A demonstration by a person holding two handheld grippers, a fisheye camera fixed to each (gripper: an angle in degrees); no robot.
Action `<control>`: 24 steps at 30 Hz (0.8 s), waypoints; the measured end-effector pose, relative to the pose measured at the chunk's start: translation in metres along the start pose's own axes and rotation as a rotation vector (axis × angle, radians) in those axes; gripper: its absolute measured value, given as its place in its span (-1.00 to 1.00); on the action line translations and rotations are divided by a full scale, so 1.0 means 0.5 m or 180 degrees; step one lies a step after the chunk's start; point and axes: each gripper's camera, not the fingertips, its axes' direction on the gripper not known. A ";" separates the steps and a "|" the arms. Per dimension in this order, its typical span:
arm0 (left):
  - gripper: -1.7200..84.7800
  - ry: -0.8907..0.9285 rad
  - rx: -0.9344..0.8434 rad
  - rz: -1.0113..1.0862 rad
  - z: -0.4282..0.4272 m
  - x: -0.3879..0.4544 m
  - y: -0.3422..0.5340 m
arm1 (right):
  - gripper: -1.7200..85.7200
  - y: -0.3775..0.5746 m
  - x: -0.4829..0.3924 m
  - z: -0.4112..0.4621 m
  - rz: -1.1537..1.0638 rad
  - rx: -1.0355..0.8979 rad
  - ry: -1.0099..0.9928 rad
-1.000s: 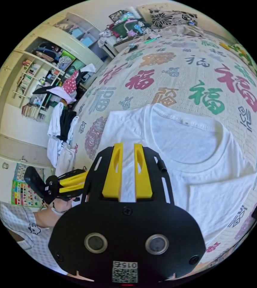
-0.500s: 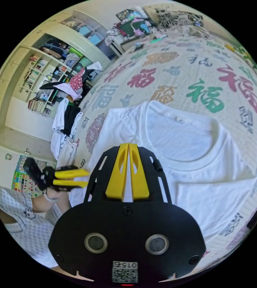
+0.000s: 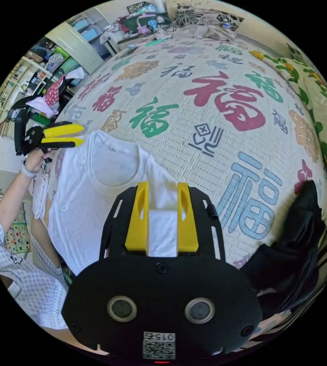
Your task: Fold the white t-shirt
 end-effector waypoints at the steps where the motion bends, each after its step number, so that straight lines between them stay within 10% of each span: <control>1: -0.72 0.0092 -0.0028 0.0048 0.013 0.017 -0.017 | -0.71 -0.003 -0.005 0.005 -0.0027 -0.0069 -0.0004; 11: -0.93 0.0026 -0.0399 0.0404 0.049 0.168 -0.080 | -0.96 0.027 -0.094 -0.032 -0.0403 -0.0372 0.0348; 24: -0.98 -0.2177 0.0026 0.1126 -0.046 0.435 -0.116 | -0.97 0.088 -0.139 -0.184 0.0080 0.0010 0.0717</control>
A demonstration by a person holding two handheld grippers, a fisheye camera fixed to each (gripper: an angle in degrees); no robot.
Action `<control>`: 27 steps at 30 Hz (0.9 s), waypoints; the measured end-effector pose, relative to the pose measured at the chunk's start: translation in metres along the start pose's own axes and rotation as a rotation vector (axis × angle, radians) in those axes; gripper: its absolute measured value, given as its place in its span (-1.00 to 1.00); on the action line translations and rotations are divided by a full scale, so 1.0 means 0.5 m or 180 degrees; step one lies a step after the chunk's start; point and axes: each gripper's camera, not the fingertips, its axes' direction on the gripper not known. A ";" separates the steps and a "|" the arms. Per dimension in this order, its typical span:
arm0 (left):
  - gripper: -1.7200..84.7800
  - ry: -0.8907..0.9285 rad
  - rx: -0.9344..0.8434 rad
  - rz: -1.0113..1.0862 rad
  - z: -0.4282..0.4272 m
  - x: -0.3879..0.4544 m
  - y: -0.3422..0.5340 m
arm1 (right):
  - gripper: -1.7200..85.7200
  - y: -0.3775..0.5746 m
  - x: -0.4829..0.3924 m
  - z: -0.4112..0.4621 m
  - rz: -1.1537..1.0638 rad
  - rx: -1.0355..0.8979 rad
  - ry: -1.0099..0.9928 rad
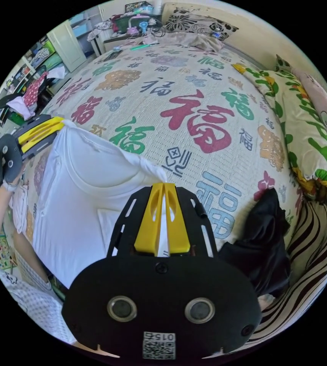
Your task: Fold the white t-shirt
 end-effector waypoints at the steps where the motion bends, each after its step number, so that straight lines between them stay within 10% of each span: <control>1: -0.98 -0.0282 0.0071 0.0050 -0.017 0.010 -0.002 | -0.97 0.004 0.000 -0.008 0.0025 0.0036 0.0046; 12: -0.97 -0.0803 0.0347 0.0121 -0.141 0.011 0.068 | -0.97 0.136 -0.008 -0.164 0.0105 0.0498 0.0006; 27: -0.96 0.2016 0.0794 -0.0742 -0.429 0.035 0.623 | -0.96 0.738 -0.219 -0.286 -0.0526 0.0508 -0.0965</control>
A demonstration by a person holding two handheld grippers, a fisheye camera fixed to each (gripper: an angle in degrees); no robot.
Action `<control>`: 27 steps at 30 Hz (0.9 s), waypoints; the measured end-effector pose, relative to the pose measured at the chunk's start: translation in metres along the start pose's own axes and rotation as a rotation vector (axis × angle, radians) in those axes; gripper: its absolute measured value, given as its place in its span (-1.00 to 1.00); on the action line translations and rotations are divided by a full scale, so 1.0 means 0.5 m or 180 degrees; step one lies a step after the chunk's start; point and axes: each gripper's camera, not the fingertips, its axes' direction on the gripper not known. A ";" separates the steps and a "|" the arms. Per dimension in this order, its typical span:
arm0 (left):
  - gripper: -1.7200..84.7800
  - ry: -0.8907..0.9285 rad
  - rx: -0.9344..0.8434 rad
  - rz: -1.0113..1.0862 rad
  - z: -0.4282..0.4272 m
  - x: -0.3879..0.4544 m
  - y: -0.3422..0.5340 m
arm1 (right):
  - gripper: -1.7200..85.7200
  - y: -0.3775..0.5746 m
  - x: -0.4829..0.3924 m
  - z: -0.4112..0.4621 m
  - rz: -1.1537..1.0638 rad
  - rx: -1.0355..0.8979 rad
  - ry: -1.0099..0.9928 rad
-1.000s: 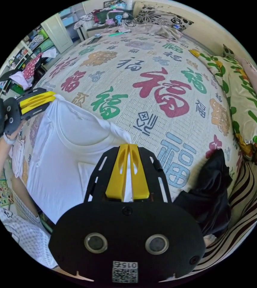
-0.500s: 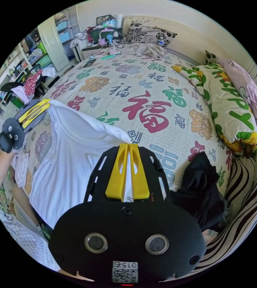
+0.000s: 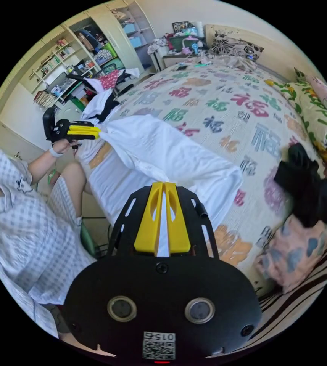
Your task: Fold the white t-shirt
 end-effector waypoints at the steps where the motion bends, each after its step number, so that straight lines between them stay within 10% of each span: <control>1: -0.96 0.0223 -0.0080 -0.0085 -0.006 0.013 0.040 | -0.96 0.024 -0.013 0.003 0.0002 -0.0040 -0.0039; 18: -0.86 0.0705 -0.1176 -0.0208 0.043 0.061 0.245 | -0.86 0.376 -0.066 0.082 0.0355 -0.0885 -0.0068; 27: -0.87 0.0873 -0.0721 -0.0590 -0.012 -0.041 0.264 | -0.93 0.426 -0.006 0.007 0.0495 -0.0318 -0.0283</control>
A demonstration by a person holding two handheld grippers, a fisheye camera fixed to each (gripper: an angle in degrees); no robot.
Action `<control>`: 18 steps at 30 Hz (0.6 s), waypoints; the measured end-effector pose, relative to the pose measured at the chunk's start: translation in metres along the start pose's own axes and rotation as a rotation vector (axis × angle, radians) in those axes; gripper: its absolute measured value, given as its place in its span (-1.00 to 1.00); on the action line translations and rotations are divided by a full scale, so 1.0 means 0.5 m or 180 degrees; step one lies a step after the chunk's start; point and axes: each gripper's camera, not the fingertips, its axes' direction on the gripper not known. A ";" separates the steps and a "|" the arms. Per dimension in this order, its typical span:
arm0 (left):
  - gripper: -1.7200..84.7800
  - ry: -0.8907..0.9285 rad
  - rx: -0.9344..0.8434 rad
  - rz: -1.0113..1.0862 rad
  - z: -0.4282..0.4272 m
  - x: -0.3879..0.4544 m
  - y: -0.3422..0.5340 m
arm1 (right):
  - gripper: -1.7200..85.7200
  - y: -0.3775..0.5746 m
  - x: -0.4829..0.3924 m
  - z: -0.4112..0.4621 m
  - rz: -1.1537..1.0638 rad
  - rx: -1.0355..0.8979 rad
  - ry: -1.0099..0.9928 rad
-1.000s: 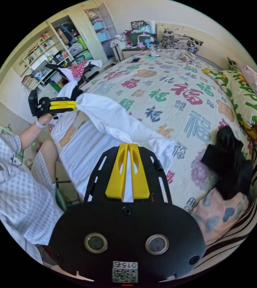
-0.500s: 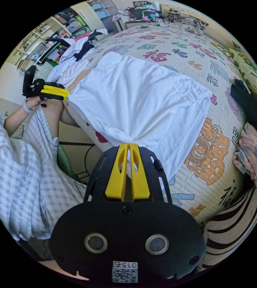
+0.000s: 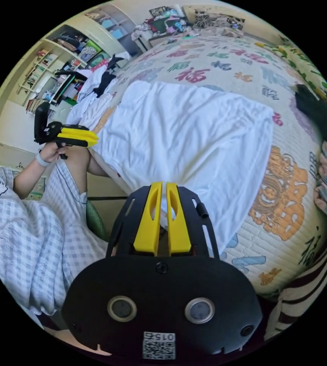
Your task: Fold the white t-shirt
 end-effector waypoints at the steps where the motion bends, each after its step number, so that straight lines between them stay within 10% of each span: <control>1: -0.87 -0.0001 -0.0086 -0.0005 0.026 -0.013 -0.002 | -0.94 -0.002 0.005 0.010 -0.0014 -0.0085 -0.0040; 6: -0.88 0.0142 -0.0501 -0.0231 0.061 -0.089 0.023 | -0.97 0.024 0.101 0.011 0.0302 -0.0288 -0.0547; 13: -0.73 0.0644 0.0898 -0.1340 -0.116 -0.363 0.056 | -0.80 0.040 0.332 -0.152 0.0959 0.0634 -0.1048; 18: -0.67 0.0770 0.0805 -0.1944 -0.070 -0.528 0.037 | -0.73 -0.008 0.489 -0.148 0.1519 0.0712 -0.1321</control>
